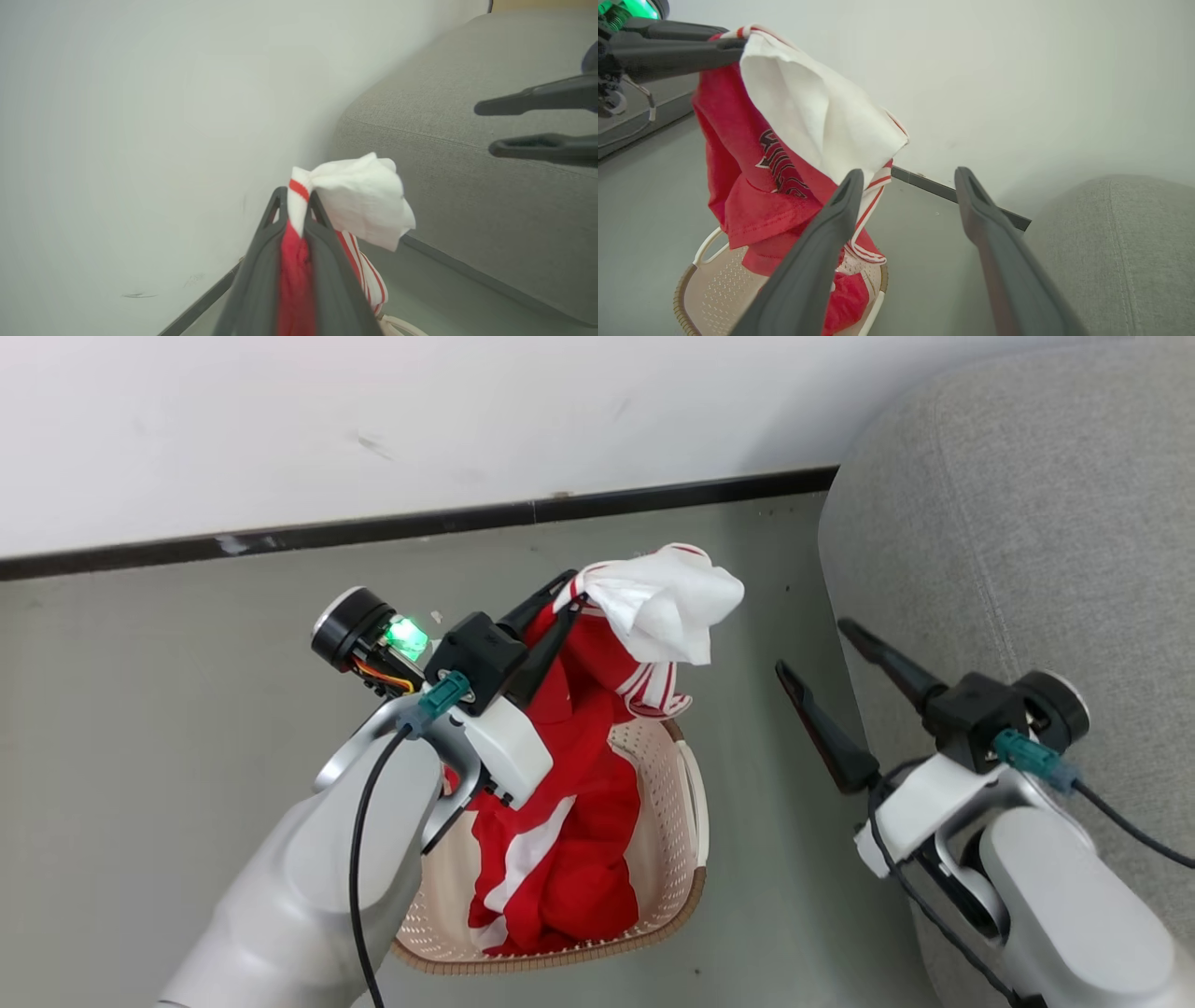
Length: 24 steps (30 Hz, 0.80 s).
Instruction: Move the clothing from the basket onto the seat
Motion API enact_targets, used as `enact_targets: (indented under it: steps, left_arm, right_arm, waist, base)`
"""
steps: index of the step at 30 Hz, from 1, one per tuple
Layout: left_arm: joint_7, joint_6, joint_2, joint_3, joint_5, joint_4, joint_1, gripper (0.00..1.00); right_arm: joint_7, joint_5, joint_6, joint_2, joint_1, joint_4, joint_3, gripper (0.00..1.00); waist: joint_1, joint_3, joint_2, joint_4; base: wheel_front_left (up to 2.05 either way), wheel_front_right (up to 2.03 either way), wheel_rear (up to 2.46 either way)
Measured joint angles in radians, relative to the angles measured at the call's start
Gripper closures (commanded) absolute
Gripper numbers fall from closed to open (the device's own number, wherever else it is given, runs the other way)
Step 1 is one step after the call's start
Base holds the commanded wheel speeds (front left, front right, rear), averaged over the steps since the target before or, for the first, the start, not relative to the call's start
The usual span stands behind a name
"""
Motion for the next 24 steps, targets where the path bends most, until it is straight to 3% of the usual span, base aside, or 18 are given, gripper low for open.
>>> enact_targets:
  steps: [10,24]
  left_arm:
    - [0.043,-0.001,0.0,-0.04,-0.048,-0.091,0.003,1.0]
    - [0.137,-0.001,0.001,-0.111,-0.132,-0.239,0.007,1.0]
  right_arm:
    - [0.0,0.112,0.0,-0.067,0.039,0.037,0.051,0.0]
    - [0.0,0.25,0.0,-0.135,0.015,0.127,0.206,0.0]
  waist:
    - [0.0,-0.076,0.0,0.009]
    - [0.0,-0.165,0.0,0.031]
  base:
    - [0.0,0.0,0.0]
    - [0.0,0.0,0.0]
